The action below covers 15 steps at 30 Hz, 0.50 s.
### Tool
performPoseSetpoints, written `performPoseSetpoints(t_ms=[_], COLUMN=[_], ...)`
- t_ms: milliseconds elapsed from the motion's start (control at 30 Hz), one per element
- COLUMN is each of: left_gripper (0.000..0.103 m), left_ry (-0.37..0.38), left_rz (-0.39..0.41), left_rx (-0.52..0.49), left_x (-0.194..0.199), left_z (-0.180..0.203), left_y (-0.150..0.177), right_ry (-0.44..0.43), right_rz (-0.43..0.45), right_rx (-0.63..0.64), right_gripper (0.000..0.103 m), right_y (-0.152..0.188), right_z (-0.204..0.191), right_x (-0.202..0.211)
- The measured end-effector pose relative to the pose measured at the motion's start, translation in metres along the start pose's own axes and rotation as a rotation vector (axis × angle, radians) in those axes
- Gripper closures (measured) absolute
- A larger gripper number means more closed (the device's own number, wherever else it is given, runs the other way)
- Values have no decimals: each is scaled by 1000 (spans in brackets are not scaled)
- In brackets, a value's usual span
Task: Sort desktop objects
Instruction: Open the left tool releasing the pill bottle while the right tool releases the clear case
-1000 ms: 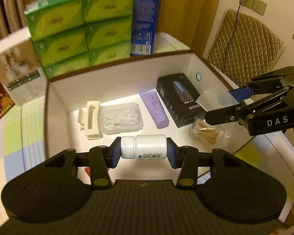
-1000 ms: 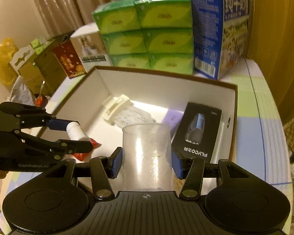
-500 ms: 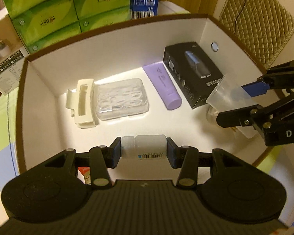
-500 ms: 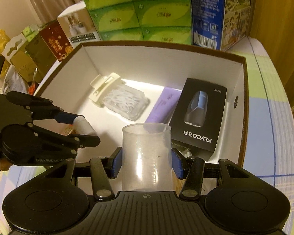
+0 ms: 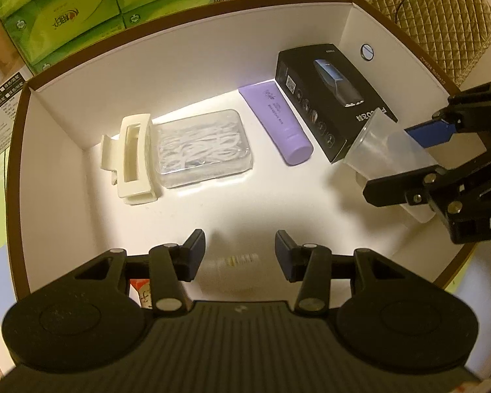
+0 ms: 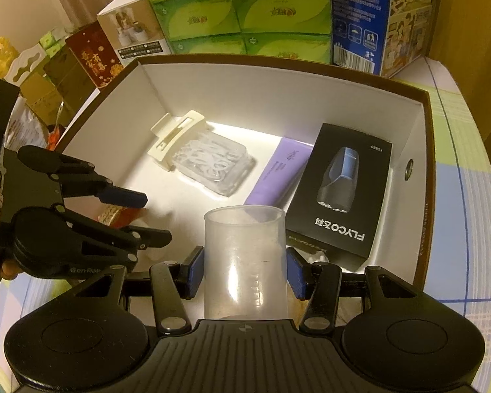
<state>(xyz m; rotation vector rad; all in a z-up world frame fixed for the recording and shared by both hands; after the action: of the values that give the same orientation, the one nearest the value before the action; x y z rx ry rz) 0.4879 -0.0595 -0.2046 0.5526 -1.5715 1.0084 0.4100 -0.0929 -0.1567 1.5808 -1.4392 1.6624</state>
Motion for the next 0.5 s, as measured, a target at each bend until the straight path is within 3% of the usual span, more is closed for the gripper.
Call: performPoseSetpoints(t_ms=[433, 500], left_gripper=[51, 49], left_ry=[-43, -54], left_rz=[11, 14], left_rx=[13, 12], left_x=[10, 11], left_z=[-14, -16], left_y=[2, 3], right_ry=[2, 3], right_rz=[-21, -16], right_rx=[28, 38], right_gripper=[54, 44], right_y=[0, -1], right_z=[-6, -7], right_x=[-13, -14])
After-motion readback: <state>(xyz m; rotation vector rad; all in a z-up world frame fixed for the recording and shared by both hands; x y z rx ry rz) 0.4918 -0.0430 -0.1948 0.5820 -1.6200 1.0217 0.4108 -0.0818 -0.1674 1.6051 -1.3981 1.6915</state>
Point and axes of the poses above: each gripper's, at about its wrist camera, not at the fingertips, and x roughly against the way its jaws point, z to its right, y to its underside, the point moved 9 cm from there along -x, roughly the way its jaws point, and after that the axes turned 6 degrees about -z, right-handed, at the moved point
